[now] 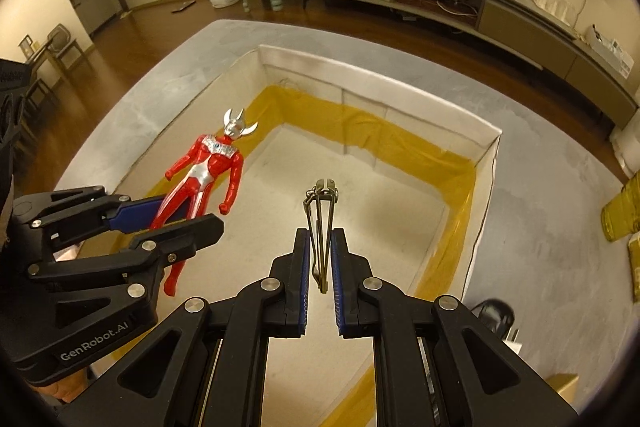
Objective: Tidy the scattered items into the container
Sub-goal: 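Open both tools to drop the clipper and figure into the box, then move both open tools back toward the items on the table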
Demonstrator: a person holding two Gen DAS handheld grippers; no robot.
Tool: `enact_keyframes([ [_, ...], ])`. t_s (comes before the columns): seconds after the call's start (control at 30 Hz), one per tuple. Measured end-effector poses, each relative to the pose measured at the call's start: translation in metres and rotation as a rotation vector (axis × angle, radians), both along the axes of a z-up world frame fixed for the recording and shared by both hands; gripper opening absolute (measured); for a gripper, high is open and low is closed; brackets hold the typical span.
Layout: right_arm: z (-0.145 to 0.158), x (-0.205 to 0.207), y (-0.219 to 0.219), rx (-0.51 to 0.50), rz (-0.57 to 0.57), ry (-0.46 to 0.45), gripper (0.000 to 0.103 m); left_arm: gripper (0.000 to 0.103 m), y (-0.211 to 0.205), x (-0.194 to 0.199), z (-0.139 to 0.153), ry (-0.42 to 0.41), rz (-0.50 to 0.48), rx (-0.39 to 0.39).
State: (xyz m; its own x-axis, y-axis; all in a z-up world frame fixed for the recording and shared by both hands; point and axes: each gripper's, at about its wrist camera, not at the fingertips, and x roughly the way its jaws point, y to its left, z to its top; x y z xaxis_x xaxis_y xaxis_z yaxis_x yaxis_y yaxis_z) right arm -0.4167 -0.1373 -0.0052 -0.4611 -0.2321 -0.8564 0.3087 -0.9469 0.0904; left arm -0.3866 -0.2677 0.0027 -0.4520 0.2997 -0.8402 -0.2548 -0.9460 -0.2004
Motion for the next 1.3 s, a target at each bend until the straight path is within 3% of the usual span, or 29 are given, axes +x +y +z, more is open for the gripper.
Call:
enact_keyframes([
  [0.03, -0.001, -0.005, 0.002, -0.007, -0.008, 0.002, 0.014, 0.027, 0.000, -0.006, -0.003, -0.011, 0.009, -0.007],
  [0.1, -0.001, -0.015, 0.008, -0.021, -0.030, 0.010, 0.030, 0.036, -0.002, -0.011, -0.004, -0.015, 0.024, -0.012],
  [0.13, 0.000, -0.016, 0.010, -0.027, -0.040, 0.016, 0.032, 0.047, -0.005, -0.011, -0.003, -0.008, 0.033, -0.016],
  [0.2, 0.006, -0.013, 0.017, -0.045, -0.047, 0.035, 0.032, 0.054, -0.011, -0.006, 0.002, 0.010, 0.028, 0.000],
  [0.43, 0.037, 0.028, 0.047, 0.014, -0.123, 0.196, 0.035, 0.057, -0.051, 0.035, 0.036, 0.230, 0.115, -0.129],
  [0.5, 0.036, 0.034, 0.053, 0.053, -0.156, 0.208, 0.036, 0.059, -0.059, 0.045, 0.033, 0.258, 0.126, -0.182],
  [0.57, 0.027, 0.036, 0.059, 0.067, -0.163, 0.176, 0.036, 0.059, -0.062, 0.050, 0.019, 0.230, 0.112, -0.224],
  [0.6, 0.018, 0.034, 0.059, 0.055, -0.150, 0.137, 0.035, 0.054, -0.062, 0.052, 0.007, 0.196, 0.095, -0.234],
  [0.63, 0.010, 0.034, 0.058, 0.035, -0.129, 0.099, 0.018, 0.034, -0.062, 0.054, -0.003, 0.168, 0.081, -0.238],
  [0.7, 0.004, 0.042, 0.055, 0.067, -0.120, 0.107, 0.012, 0.016, -0.064, 0.059, -0.019, 0.110, 0.055, -0.226],
  [0.87, 0.005, 0.062, 0.051, 0.058, -0.088, 0.108, 0.013, 0.016, -0.068, 0.078, -0.024, 0.118, 0.072, -0.247],
  [1.0, 0.010, 0.072, 0.058, -0.020, -0.086, 0.109, 0.022, 0.018, -0.073, 0.085, -0.013, 0.146, 0.121, -0.267],
  [1.17, 0.034, 0.115, 0.067, -0.098, -0.060, 0.200, 0.025, 0.032, -0.059, 0.122, 0.028, 0.303, 0.138, -0.307],
  [1.23, 0.036, 0.131, 0.068, -0.107, -0.041, 0.214, 0.025, 0.046, -0.044, 0.137, 0.042, 0.359, 0.114, -0.316],
  [1.3, 0.035, 0.146, 0.071, -0.140, -0.018, 0.207, 0.027, 0.047, -0.027, 0.150, 0.052, 0.392, 0.080, -0.293],
])
